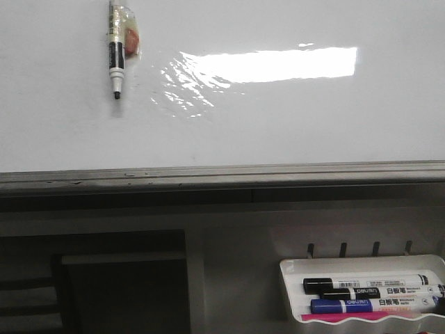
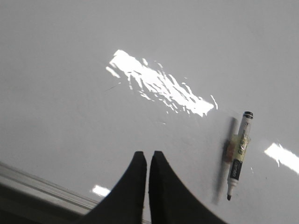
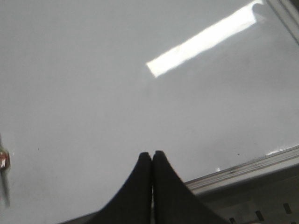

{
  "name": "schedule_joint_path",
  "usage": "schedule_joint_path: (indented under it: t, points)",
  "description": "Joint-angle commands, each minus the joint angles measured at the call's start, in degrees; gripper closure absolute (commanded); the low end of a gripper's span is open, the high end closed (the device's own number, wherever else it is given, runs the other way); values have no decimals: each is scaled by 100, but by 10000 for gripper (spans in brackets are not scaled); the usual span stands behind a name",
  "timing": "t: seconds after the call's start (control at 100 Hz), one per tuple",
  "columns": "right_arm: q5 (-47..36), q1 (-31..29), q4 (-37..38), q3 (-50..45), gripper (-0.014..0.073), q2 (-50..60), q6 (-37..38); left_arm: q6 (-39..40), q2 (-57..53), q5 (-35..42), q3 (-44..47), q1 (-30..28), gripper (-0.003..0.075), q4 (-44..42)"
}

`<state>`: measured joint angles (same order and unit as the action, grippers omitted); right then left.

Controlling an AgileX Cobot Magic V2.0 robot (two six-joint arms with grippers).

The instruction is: Write number 7 on whiteboard

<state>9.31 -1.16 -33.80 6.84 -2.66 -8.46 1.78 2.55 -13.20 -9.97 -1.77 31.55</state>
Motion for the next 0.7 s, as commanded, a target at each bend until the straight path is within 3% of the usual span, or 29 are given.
schedule_joint_path:
  t: [0.0,0.19,0.44,0.51,0.56,0.64,0.69]
  points:
    - [518,9,441,694,652,-686,-149,-13,597,-326,-761,60,741,-690]
    - [1363,23,796,1723,652,-2137,-163,-589,1759,-1433,-1848,60,741,-976]
    - [1604,90,796,2529,631,-3115,-163,-1326,2545,-1507,-2297,194,710,-385]
    - [1613,90,796,2637,538,-3267,-163,-1697,2680,-1387,-2297,336,624,31]
    - [1613,90,796,2677,459,-3319,-165,-1977,2777,-1293,-2297,436,521,263]
    - [1611,90,785,2700,260,-3371,-165,-2109,2944,-1086,-2297,577,358,506]
    - [1611,90,785,2700,180,-3371,-165,-2190,3064,-948,-2297,665,276,617]
